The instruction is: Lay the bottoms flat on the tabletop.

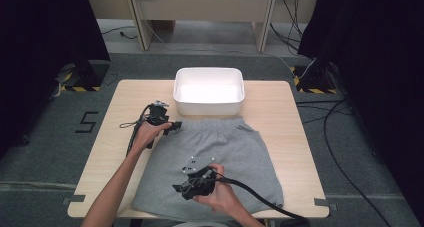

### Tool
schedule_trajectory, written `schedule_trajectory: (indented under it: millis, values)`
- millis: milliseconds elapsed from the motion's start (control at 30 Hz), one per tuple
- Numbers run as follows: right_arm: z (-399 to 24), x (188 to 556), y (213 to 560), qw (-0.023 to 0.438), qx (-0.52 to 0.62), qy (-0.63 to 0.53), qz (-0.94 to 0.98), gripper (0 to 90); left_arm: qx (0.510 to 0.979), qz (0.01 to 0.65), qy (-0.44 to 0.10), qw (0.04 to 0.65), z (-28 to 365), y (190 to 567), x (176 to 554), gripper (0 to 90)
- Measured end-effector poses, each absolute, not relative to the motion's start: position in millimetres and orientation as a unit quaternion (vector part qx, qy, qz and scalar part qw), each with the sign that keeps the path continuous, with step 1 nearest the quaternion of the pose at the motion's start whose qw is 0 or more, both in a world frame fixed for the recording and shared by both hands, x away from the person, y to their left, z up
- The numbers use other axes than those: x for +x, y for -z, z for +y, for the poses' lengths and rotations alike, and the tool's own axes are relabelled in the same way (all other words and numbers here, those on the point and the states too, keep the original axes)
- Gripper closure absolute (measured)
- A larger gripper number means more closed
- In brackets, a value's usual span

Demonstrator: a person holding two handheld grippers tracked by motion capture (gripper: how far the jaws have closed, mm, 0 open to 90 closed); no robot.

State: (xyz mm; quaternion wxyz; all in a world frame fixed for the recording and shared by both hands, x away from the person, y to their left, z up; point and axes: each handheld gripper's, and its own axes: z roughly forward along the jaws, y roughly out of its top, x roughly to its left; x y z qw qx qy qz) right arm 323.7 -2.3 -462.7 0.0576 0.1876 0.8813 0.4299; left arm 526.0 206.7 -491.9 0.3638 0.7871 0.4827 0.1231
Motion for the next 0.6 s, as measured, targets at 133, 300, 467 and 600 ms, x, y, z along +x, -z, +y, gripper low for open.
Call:
schedule_trajectory:
  millis: [133,300,467,600]
  values:
    - [8.5,319.4,464.3,0.048,0.185,-0.429,0.883,37.0,0.783,0.489,-0.121,0.365,203.9,497.2,529.3,29.8]
    - [17.7,318.2,465.7,0.043,0.183,-0.43,0.883,37.1,0.787,0.491,-0.121,0.353,203.4,503.8,532.2,32.5]
    - [25.5,317.7,467.1,0.041,0.175,-0.431,0.884,37.2,0.796,0.48,-0.127,0.346,199.5,505.0,531.6,38.0]
    - [32.5,315.2,470.0,0.035,0.173,-0.429,0.886,37.2,0.806,0.465,-0.13,0.343,195.7,504.4,529.3,48.1]
